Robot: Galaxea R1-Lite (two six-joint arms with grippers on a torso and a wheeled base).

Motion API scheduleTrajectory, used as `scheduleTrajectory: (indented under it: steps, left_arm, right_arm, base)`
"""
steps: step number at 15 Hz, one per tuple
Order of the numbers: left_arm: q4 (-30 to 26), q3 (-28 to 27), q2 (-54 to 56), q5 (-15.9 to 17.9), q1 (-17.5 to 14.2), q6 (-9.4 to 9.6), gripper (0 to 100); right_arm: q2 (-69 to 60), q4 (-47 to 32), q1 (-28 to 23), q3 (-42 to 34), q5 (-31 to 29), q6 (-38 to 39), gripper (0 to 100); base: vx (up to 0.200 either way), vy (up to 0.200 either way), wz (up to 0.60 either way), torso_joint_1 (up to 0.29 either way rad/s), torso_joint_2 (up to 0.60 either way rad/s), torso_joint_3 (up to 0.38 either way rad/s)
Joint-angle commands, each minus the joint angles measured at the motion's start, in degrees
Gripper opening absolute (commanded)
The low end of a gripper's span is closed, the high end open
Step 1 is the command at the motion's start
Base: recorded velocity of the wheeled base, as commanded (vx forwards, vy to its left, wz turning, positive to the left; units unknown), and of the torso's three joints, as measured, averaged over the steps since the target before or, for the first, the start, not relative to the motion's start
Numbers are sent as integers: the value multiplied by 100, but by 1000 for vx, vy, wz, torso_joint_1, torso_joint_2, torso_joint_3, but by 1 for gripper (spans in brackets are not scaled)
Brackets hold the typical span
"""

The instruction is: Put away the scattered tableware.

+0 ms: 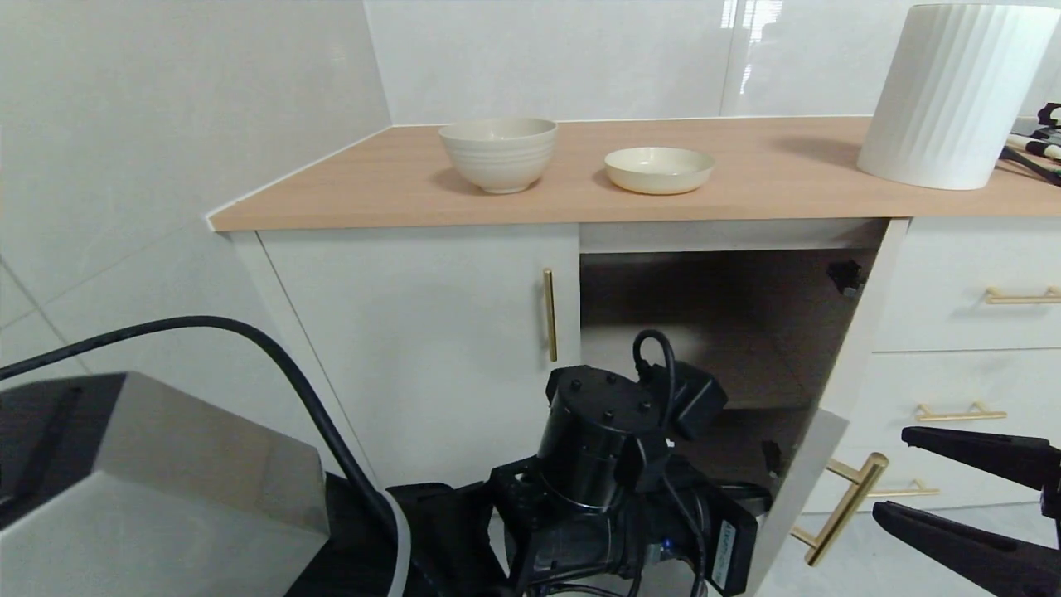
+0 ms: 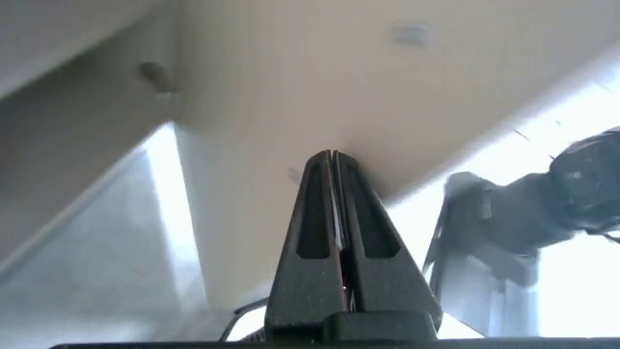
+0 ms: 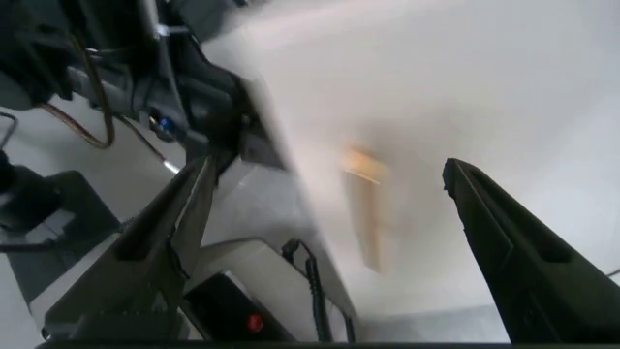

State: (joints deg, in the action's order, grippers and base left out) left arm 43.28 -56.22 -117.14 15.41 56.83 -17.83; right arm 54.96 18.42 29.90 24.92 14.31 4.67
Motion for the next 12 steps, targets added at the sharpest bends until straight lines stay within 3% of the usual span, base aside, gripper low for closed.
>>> scheduleTrajectory:
  steps: [1, 8, 10, 12]
  left_arm:
    - [-197, -433, -160, -20, 12, -1, 0]
    - [-1383, -1752, -564, -29, -76, -9, 0]
    - [-1533, -1954, -573, -38, 12, -9, 0]
    - [-2025, -2613, -679, -82, 416, -9, 0]
  right_arm:
    - [-161, 12, -2, 22, -7, -1, 100]
    - [-354, 12, -2, 145, 1, -1, 100]
    - [-459, 12, -2, 233, 10, 8, 100]
    - [-749, 12, -2, 532, 45, 78, 100]
  base:
    - [0, 0, 0, 0, 0, 0]
    - [0, 0, 0, 0, 0, 0]
    - [0, 0, 0, 0, 0, 0]
    - [0, 0, 0, 0, 0, 0]
